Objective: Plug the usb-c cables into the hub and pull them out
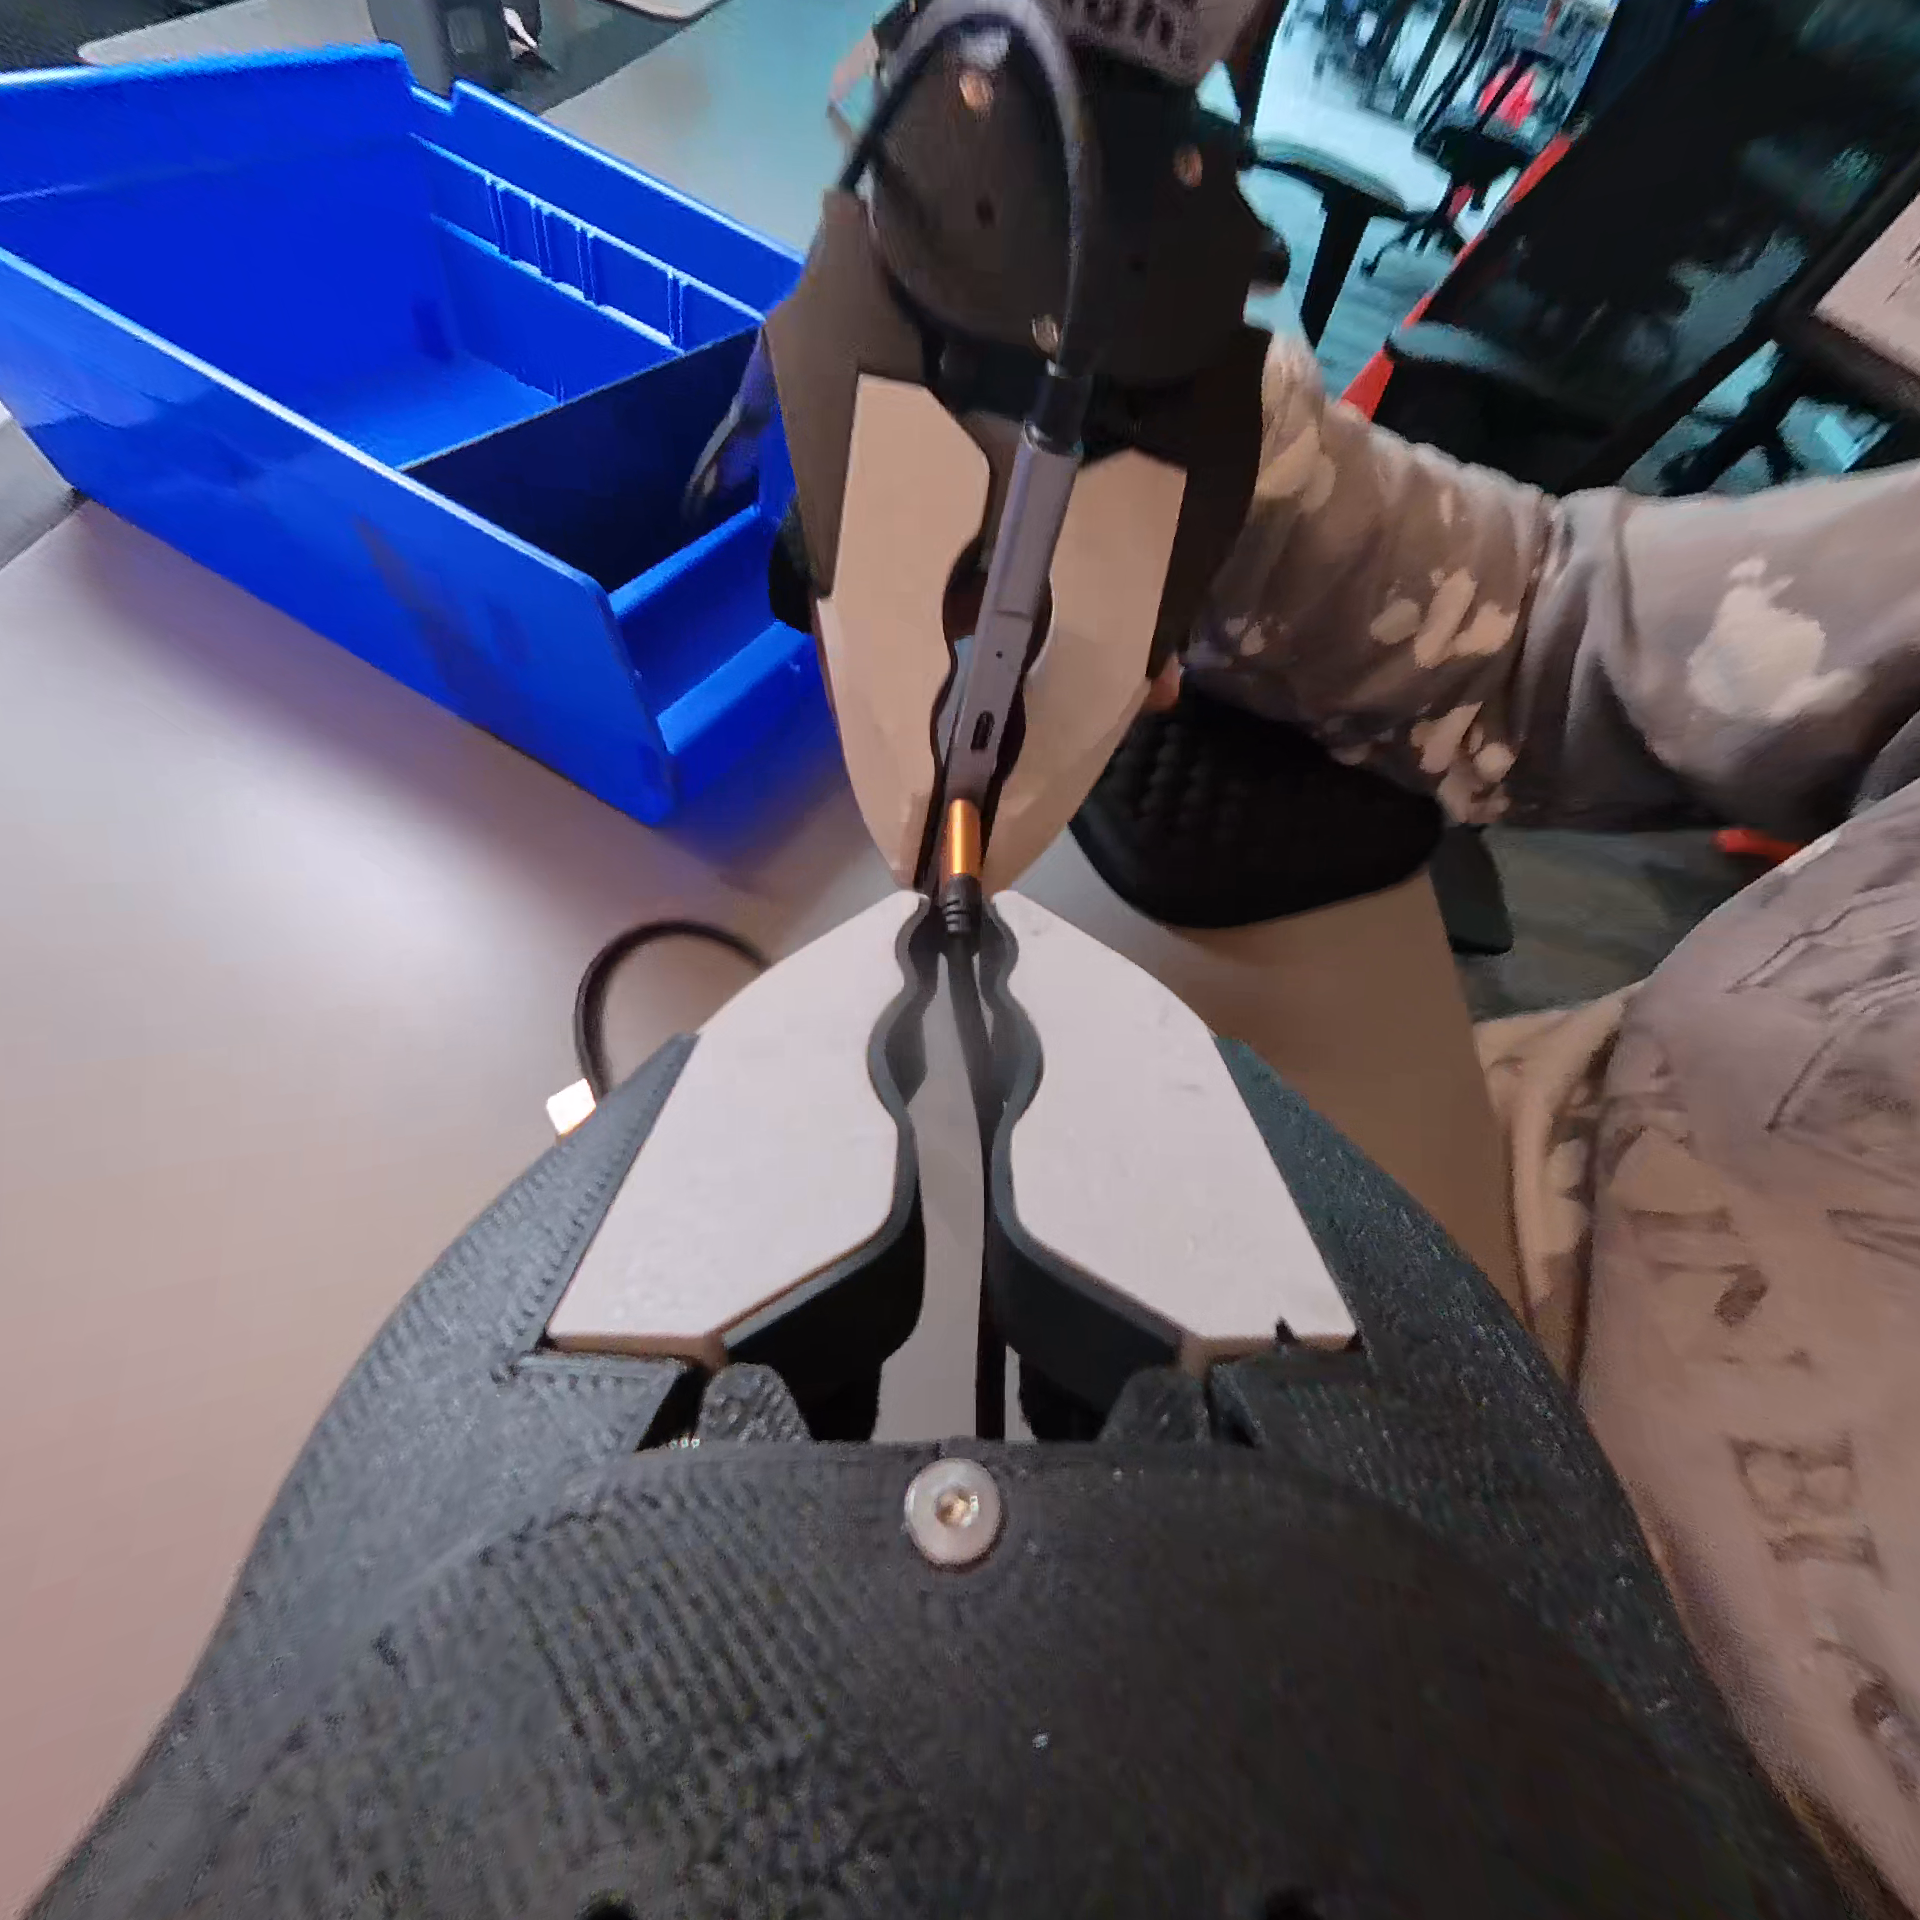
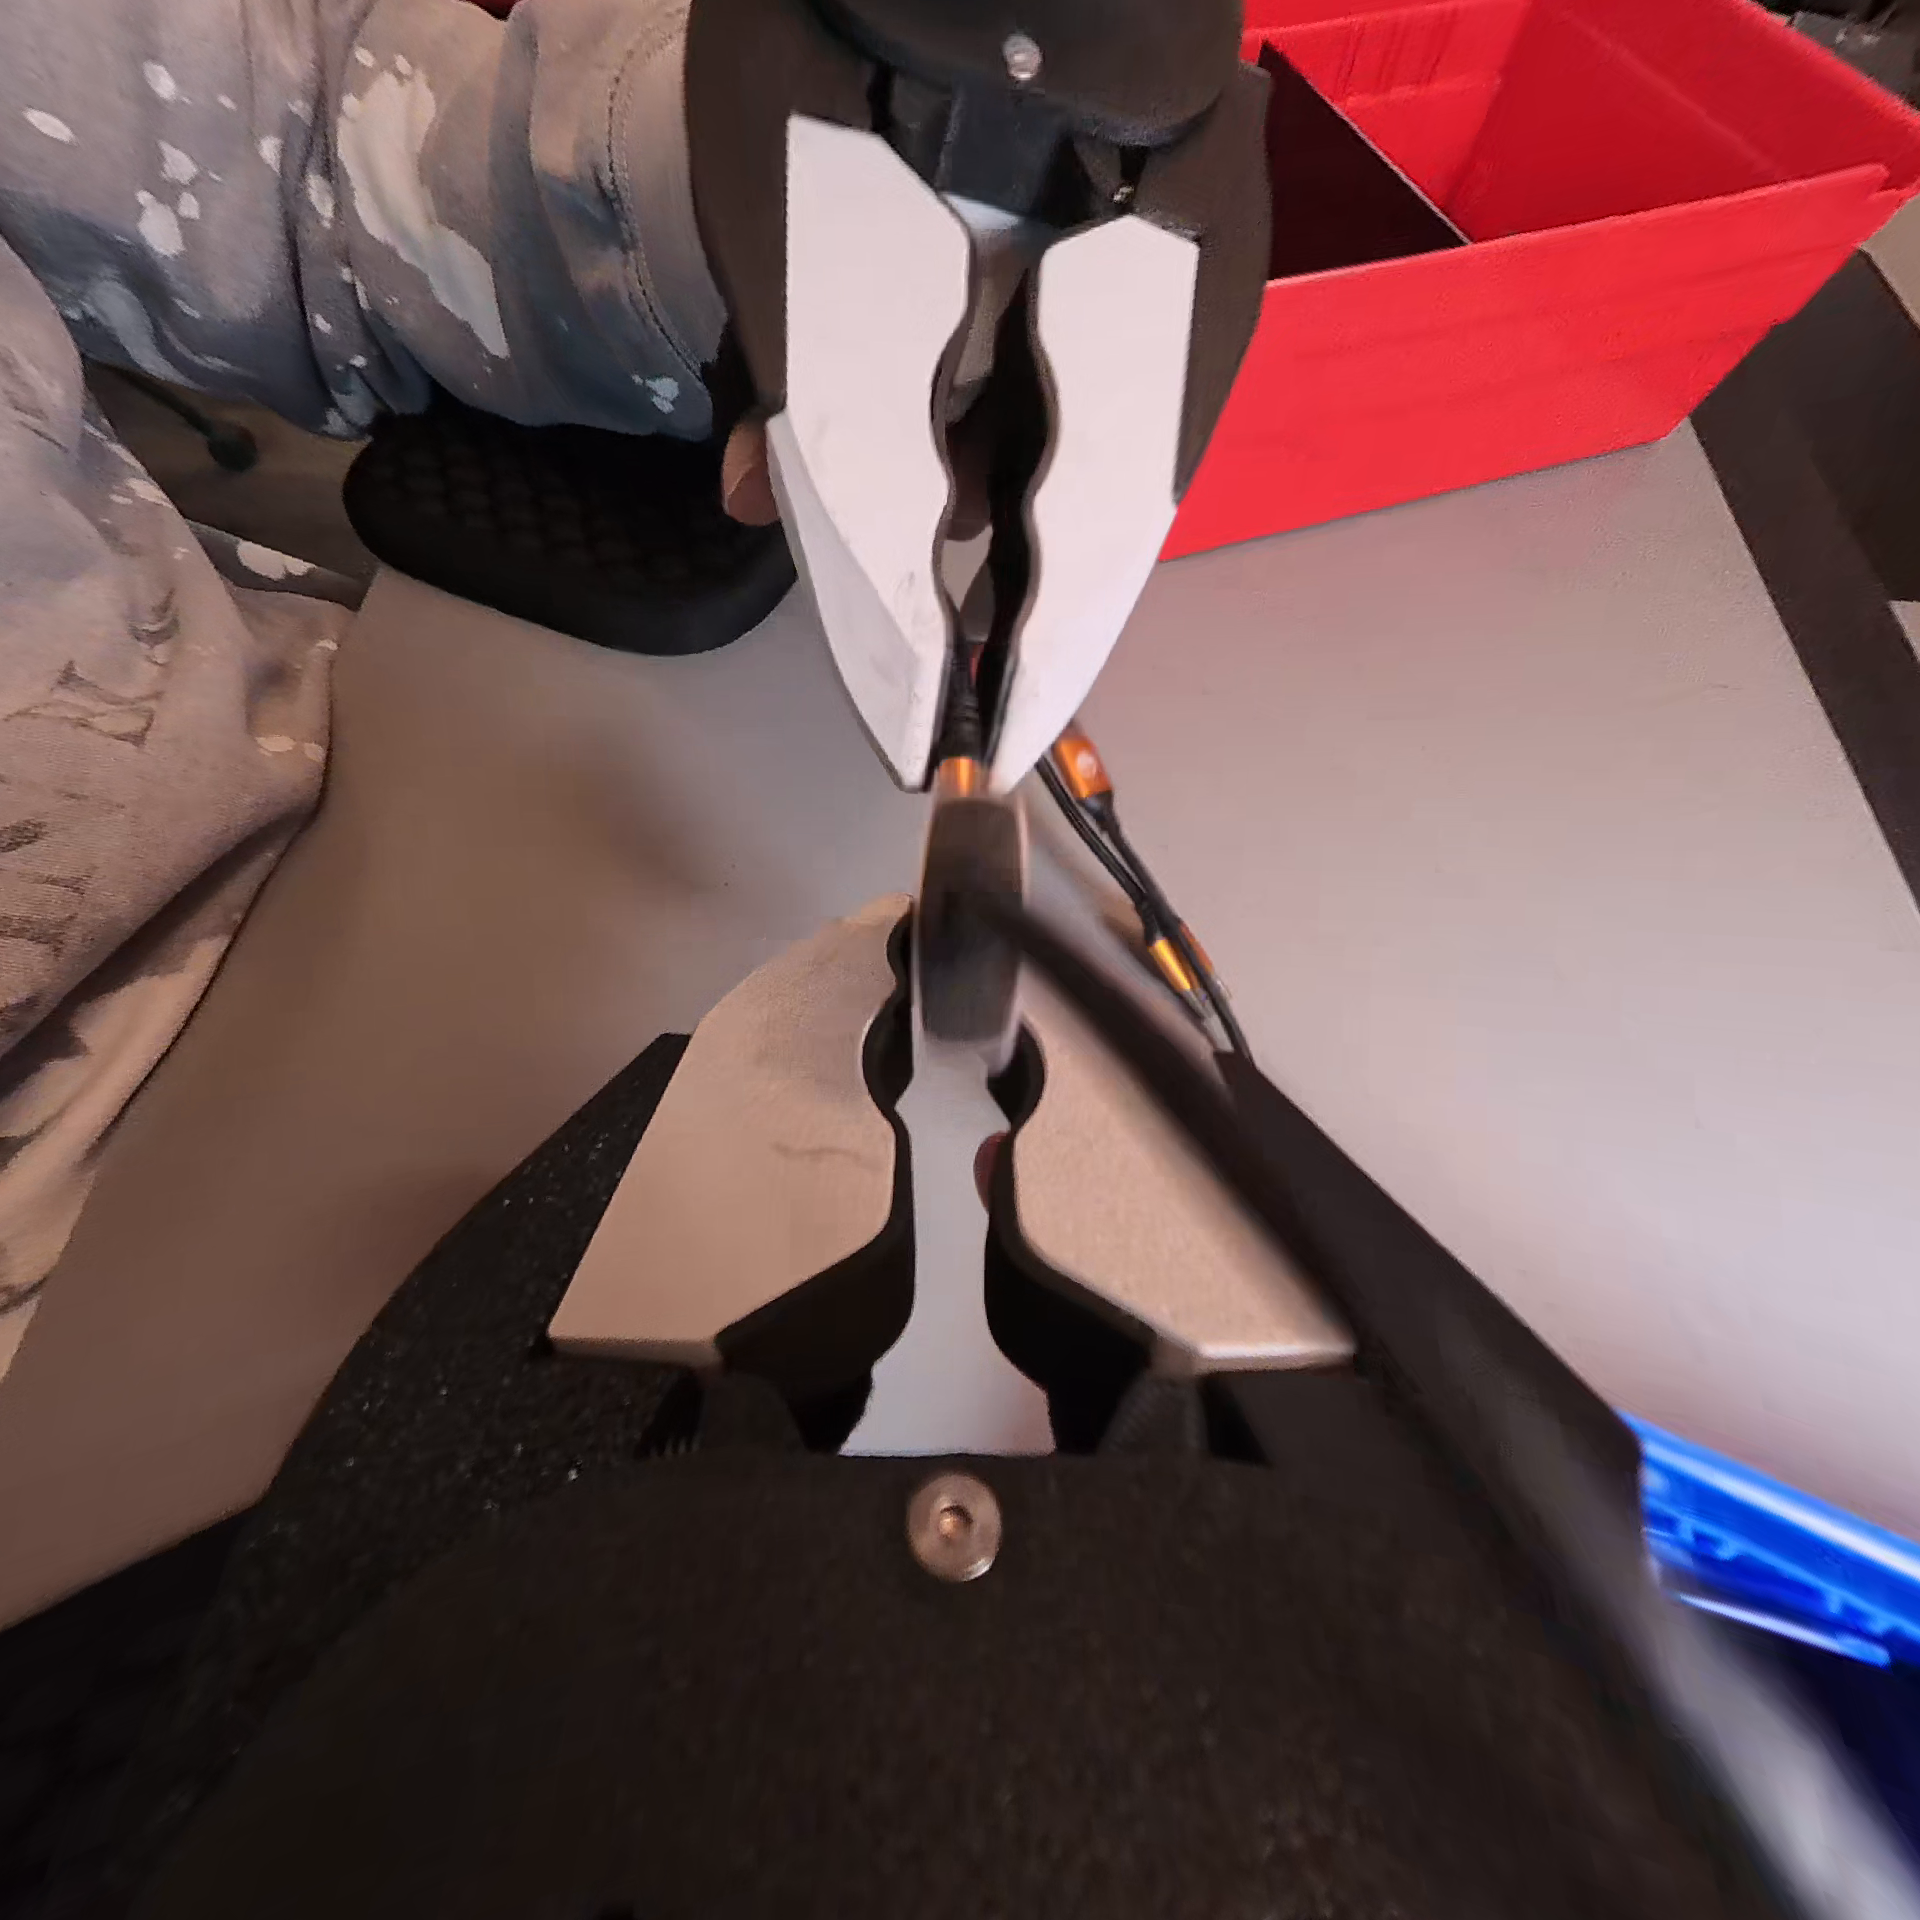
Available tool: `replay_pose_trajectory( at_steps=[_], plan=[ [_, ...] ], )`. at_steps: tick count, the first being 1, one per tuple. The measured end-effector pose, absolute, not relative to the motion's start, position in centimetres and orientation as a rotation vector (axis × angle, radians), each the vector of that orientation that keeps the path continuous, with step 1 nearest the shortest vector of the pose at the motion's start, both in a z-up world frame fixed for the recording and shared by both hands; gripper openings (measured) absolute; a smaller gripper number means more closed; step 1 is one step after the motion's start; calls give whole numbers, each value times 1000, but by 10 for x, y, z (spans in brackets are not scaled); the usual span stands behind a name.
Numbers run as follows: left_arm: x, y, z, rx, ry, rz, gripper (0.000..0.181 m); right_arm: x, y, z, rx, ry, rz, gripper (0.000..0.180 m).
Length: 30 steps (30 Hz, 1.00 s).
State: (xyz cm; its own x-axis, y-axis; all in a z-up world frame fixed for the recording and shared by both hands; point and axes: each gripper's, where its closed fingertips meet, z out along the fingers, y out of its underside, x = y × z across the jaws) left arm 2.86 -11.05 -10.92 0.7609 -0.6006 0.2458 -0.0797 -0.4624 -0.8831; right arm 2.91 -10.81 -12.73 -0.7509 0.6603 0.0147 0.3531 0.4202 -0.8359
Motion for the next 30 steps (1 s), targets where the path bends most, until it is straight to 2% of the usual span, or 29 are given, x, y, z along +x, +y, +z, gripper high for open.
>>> replay_pose_trajectory(
  at_steps=[11,15,19,22,26,28,30],
  plan=[
    [28,-115,-115,-2070,594,-540,8,24,-116,-139,-866,-2388,1176,10],
    [16,-108,-97,-1965,502,-592,8,12,-106,-116,-909,-2226,1259,10],
    [-2,-105,-81,-1886,401,-620,8,10,-85,-101,-936,-2130,1198,24],
    [-13,-103,-74,-1848,344,-616,7,12,-71,-83,-971,-2060,1190,28],
    [-33,-97,-69,-1816,207,-585,7,37,-73,-80,-1011,-2186,1182,24],
    [-42,-96,-67,-1797,144,-614,7,65,-95,-84,-871,-2360,1219,22],
    [-45,-96,-68,-1785,137,-626,7,67,-106,-65,-711,-2286,1227,21]
  ],
)
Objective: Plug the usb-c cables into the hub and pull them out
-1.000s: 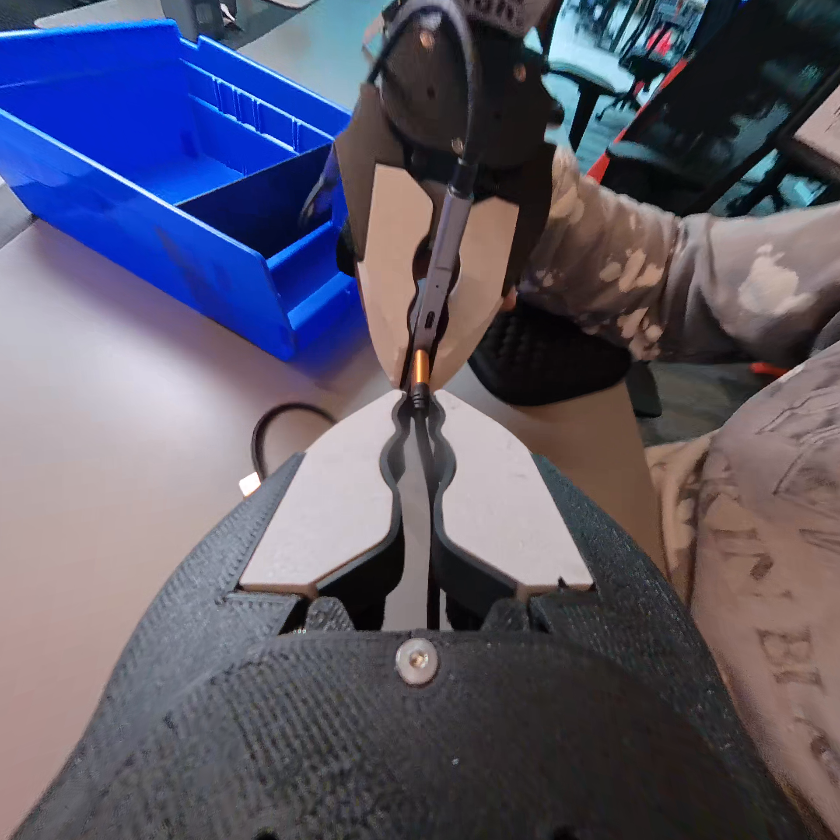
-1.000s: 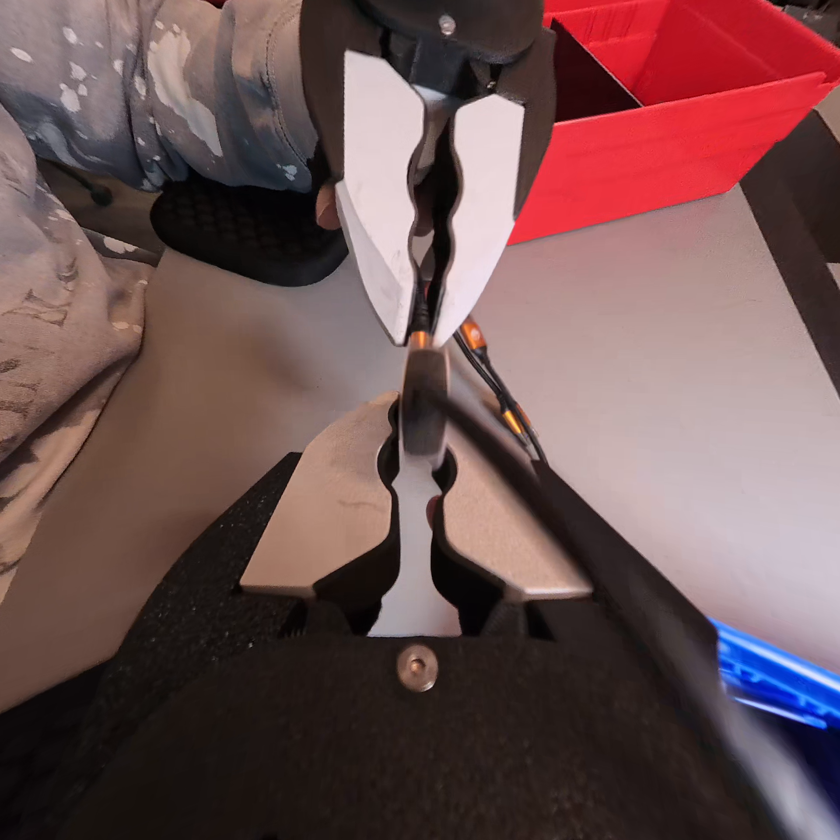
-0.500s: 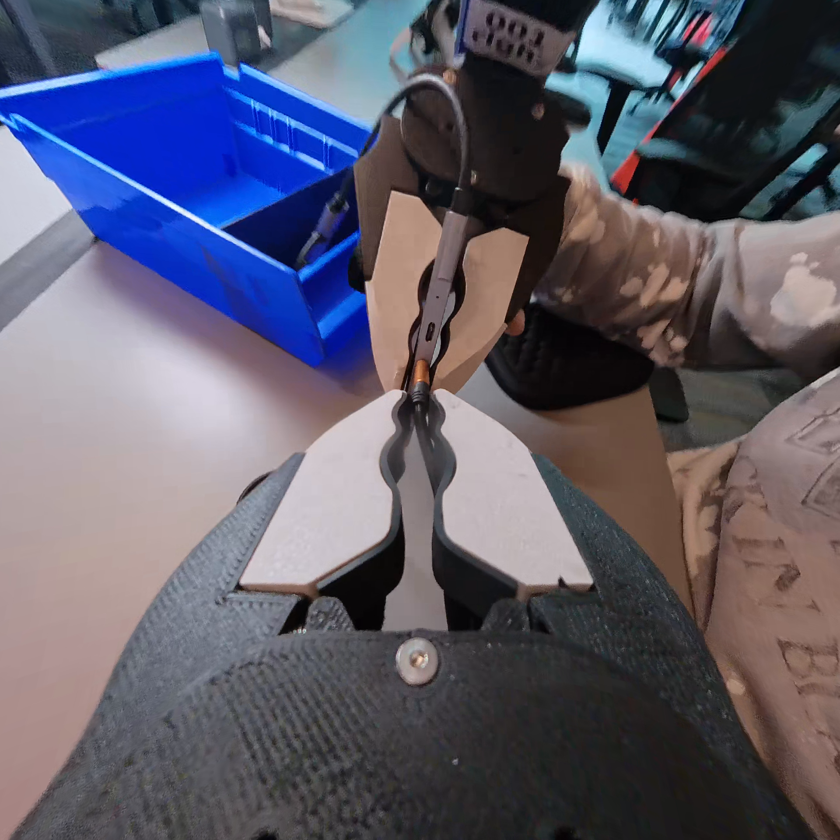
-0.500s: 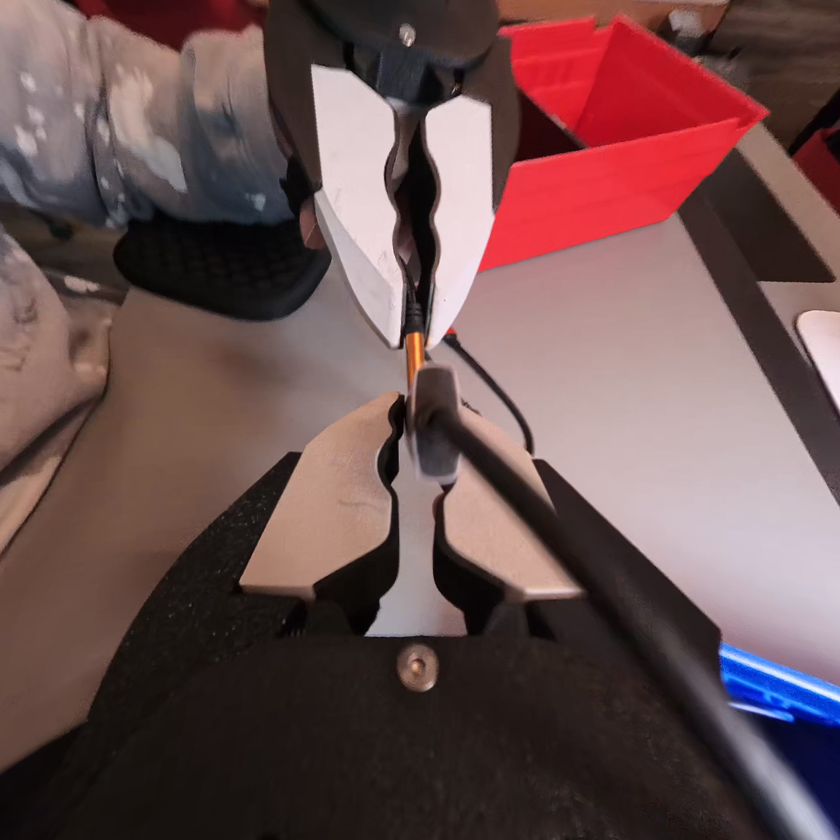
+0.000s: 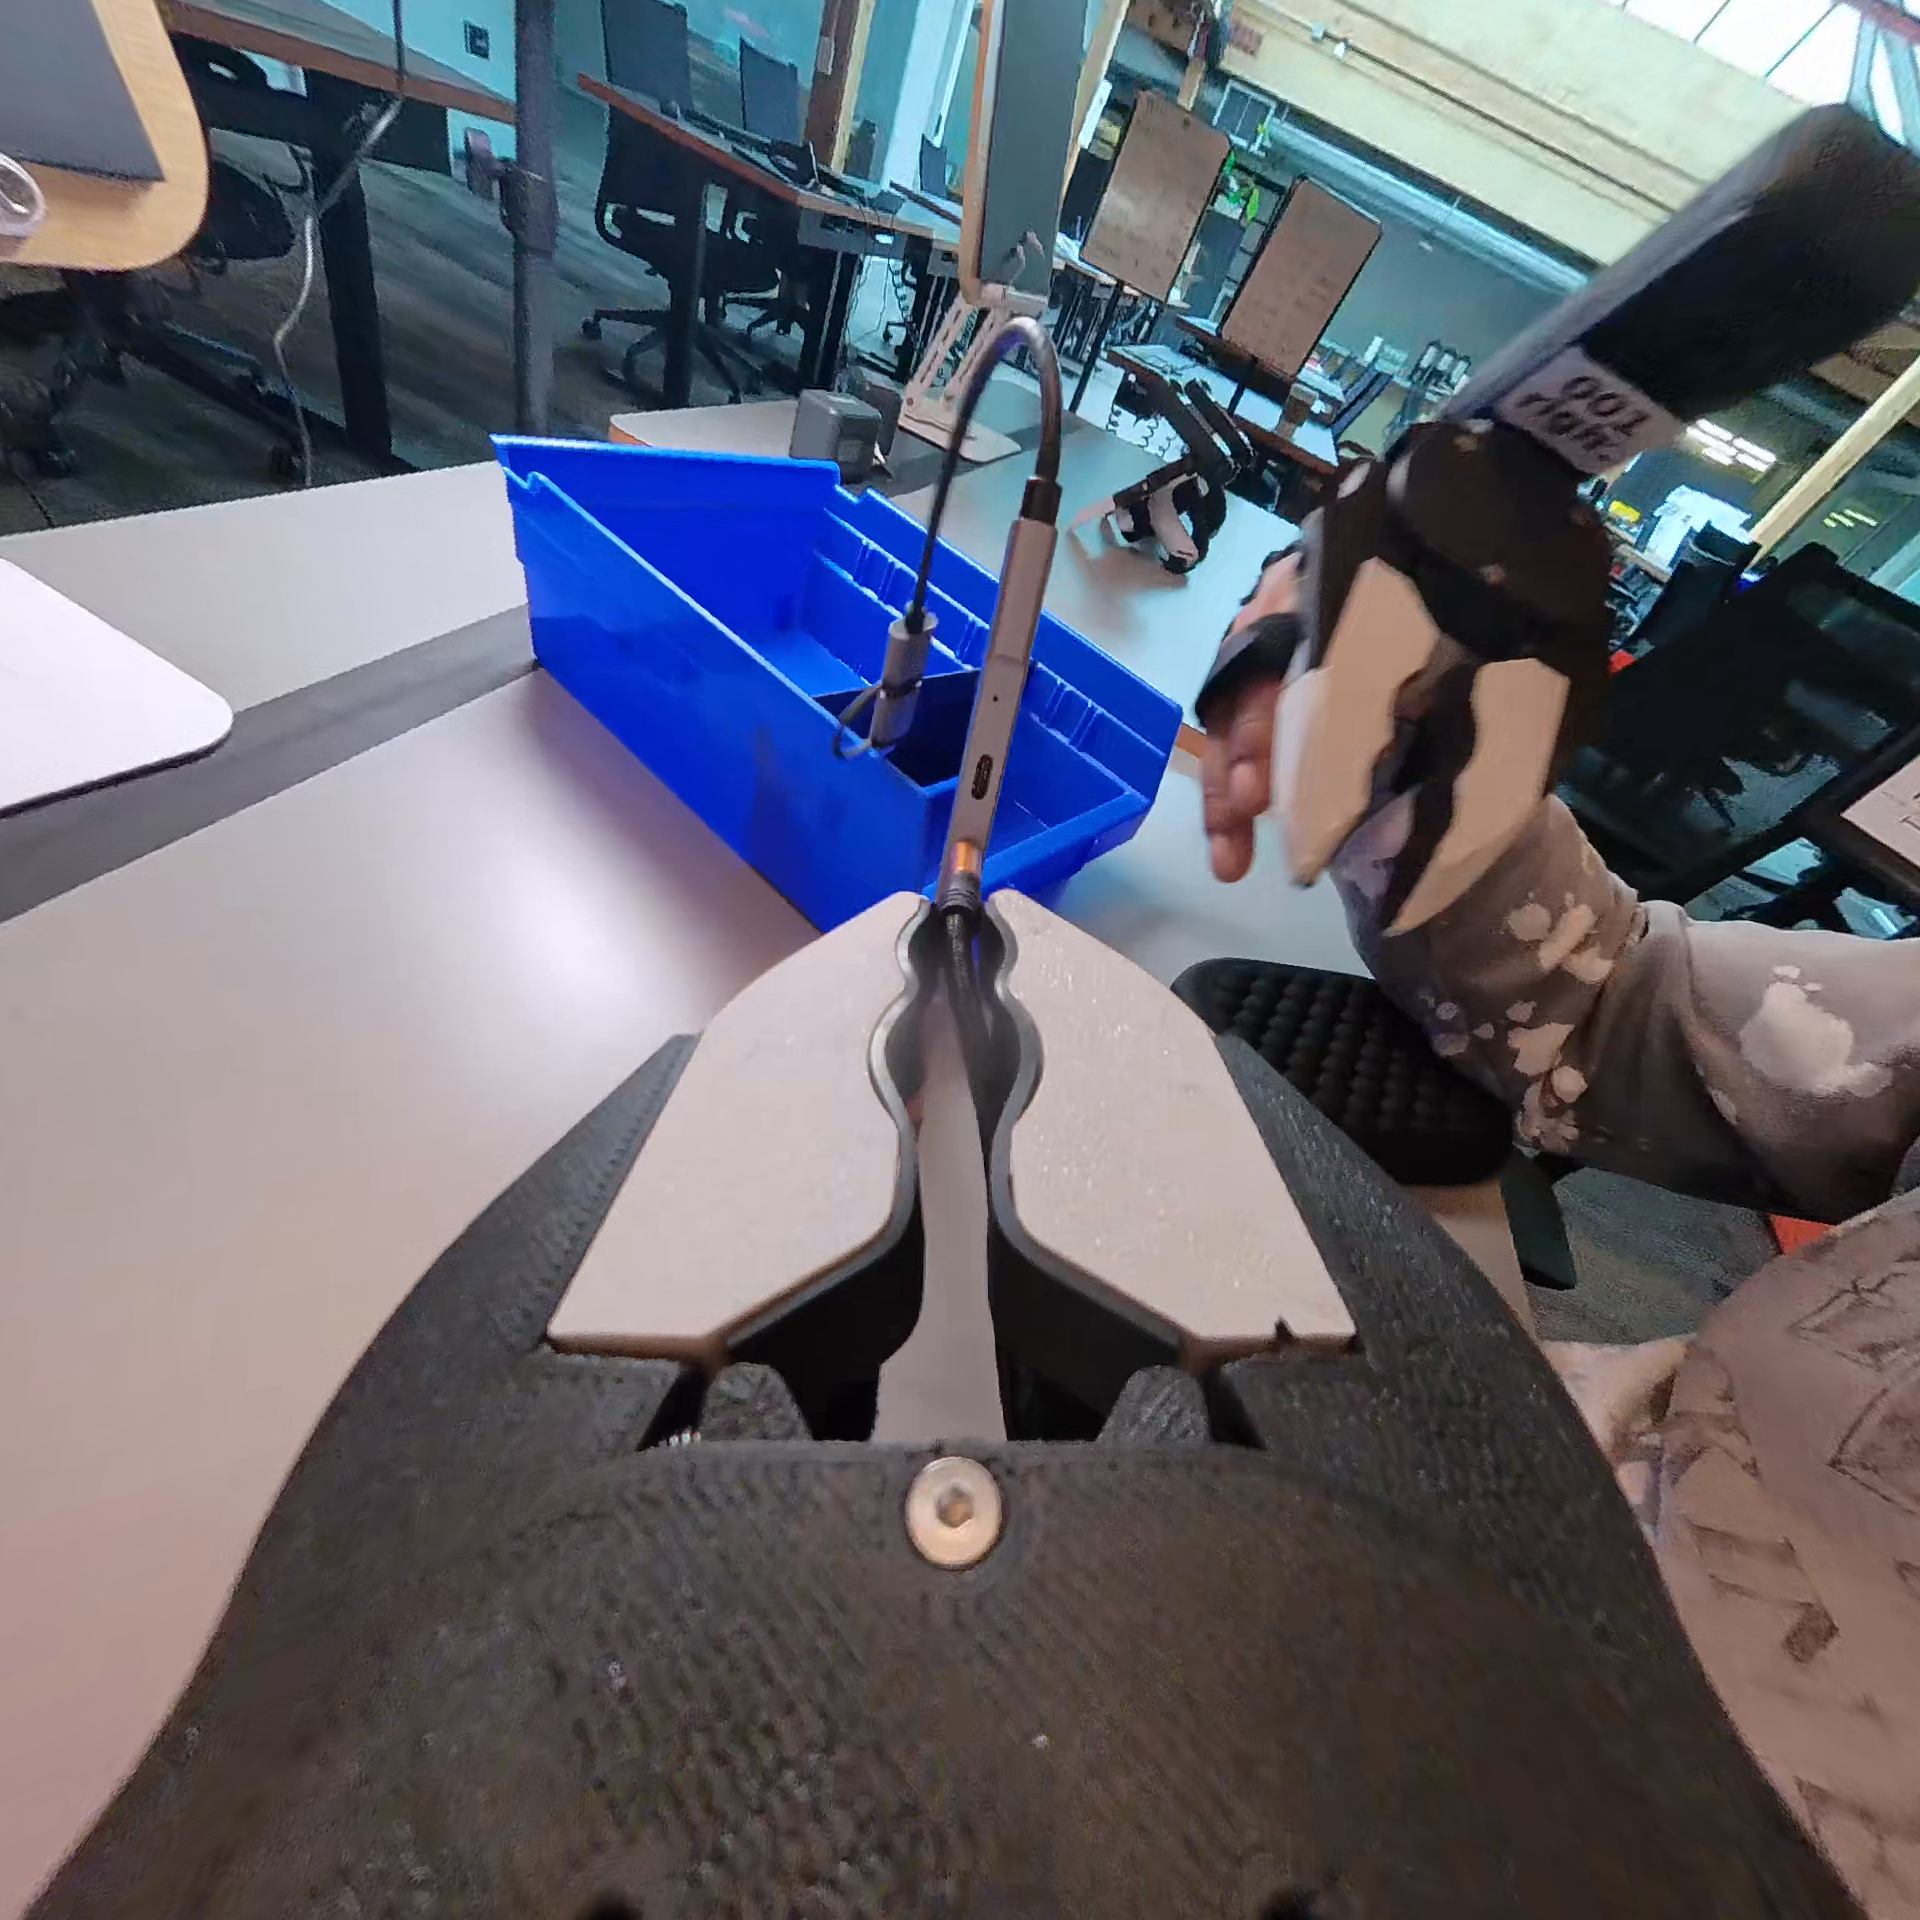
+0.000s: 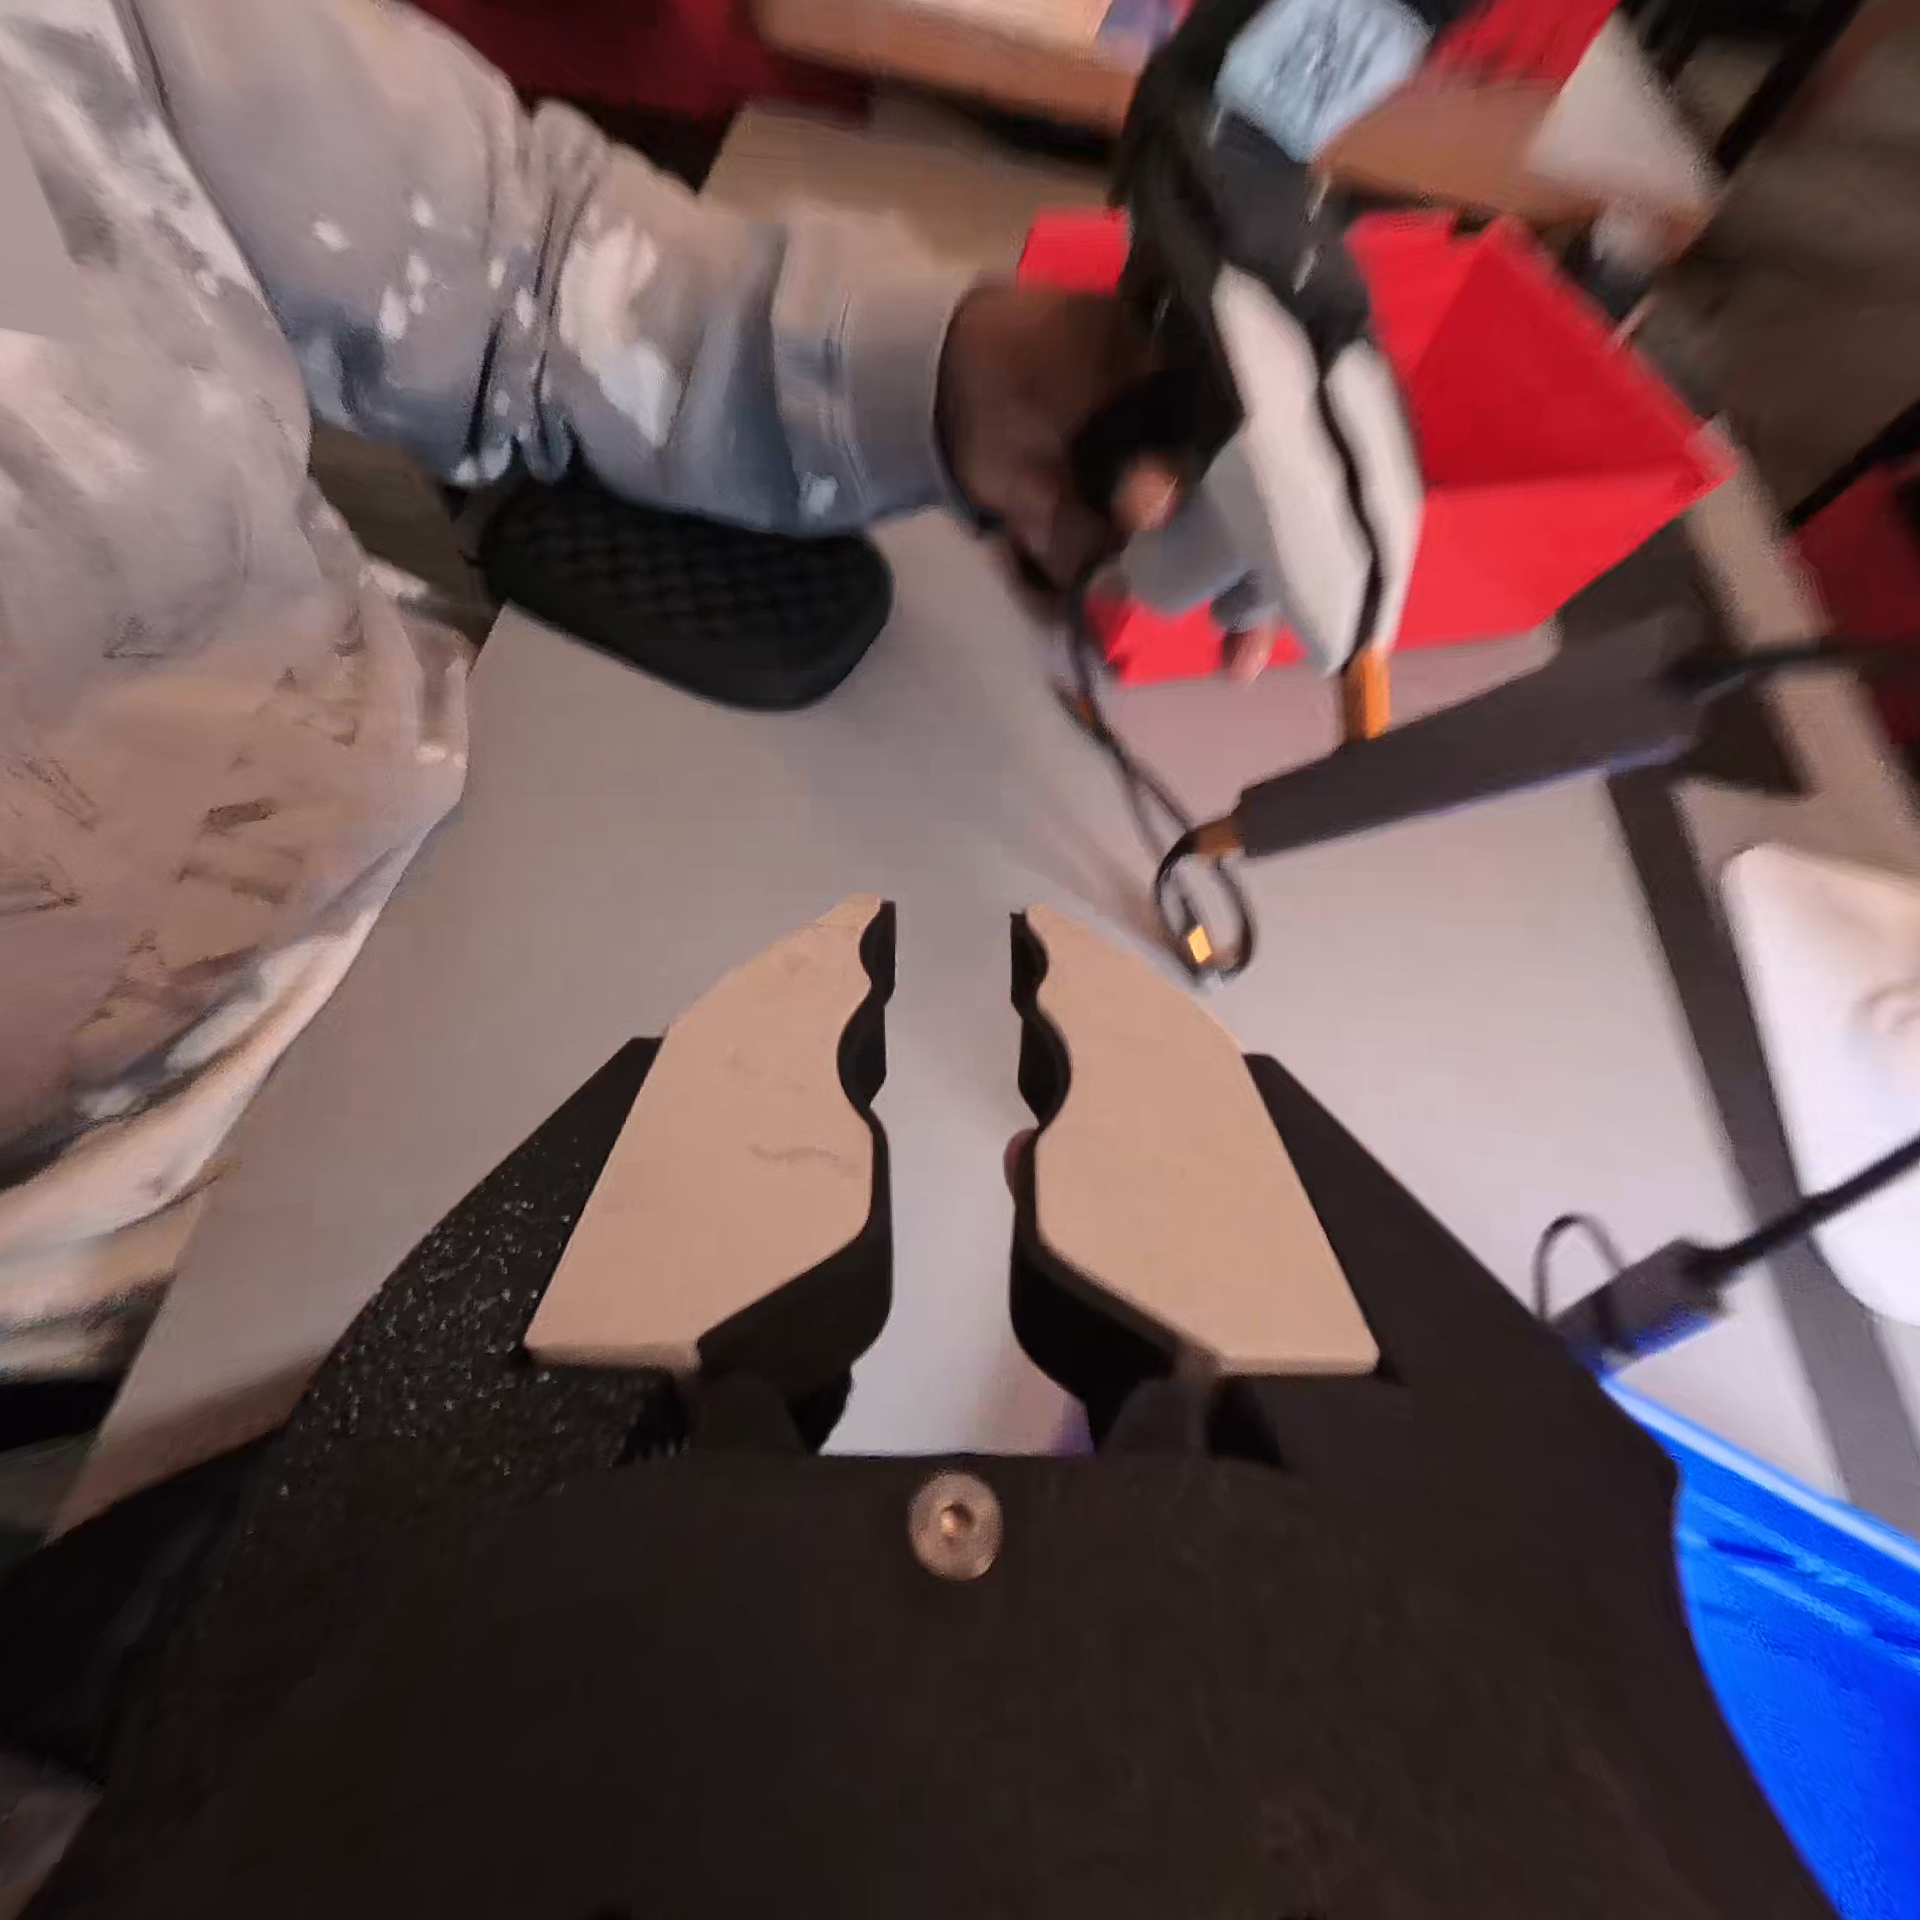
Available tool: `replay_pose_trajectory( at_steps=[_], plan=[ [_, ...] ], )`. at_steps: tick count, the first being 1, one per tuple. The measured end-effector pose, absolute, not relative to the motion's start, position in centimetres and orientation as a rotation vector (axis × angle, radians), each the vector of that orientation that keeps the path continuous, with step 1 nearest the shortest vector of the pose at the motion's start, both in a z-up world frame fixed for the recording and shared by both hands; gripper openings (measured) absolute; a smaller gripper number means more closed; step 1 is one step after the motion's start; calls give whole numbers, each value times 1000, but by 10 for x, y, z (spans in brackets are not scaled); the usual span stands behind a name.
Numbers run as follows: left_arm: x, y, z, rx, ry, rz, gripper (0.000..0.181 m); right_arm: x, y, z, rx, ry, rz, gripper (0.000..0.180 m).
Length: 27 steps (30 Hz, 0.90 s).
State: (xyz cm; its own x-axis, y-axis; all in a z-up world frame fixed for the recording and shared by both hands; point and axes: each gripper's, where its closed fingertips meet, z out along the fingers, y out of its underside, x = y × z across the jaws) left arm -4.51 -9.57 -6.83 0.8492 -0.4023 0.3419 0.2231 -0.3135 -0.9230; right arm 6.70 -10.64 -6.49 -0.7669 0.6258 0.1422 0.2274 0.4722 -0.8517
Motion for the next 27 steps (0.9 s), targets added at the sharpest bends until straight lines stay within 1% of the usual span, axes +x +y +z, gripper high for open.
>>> replay_pose_trajectory(
  at_steps=[2,4,7,10,13,14,15,17,18,20,22,24,25,27],
  plan=[
    [-41,-96,-70,-1783,173,-630,7,57,-102,-36,-713,-2129,1205,21],
    [-36,-97,-71,-1792,215,-598,7,44,-79,-14,-728,-1951,1057,21],
    [-25,-97,-75,-1815,293,-540,7,39,-41,2,-767,-1784,846,30],
    [-12,-98,-80,-1834,382,-485,7,45,-33,-5,-795,-1824,808,45],
    [3,-99,-85,-1843,472,-438,7,46,-51,-33,-758,-1995,787,46],
    [8,-100,-86,-1845,496,-424,7,44,-59,-42,-737,-2038,781,45],
    [12,-101,-87,-1844,517,-418,7,44,-66,-52,-722,-2096,769,40],
    [18,-102,-86,-1836,538,-420,7,42,-72,-70,-703,-2188,703,20],
    [17,-102,-87,-1840,539,-402,7,42,-75,-73,-691,-2205,708,13],
    [13,-102,-84,-1823,532,-379,8,43,-81,-69,-685,-2200,778,9],
    [12,-105,-75,-1808,513,-396,8,46,-82,-62,-675,-2186,814,9],
    [5,-108,-63,-1784,487,-364,29,51,-77,-50,-676,-2169,826,9],
    [0,-111,-55,-1761,473,-341,37,54,-74,-42,-684,-2161,839,9],
    [-12,-118,-39,-1720,435,-276,44,61,-64,-22,-701,-2140,848,9]
  ],
)
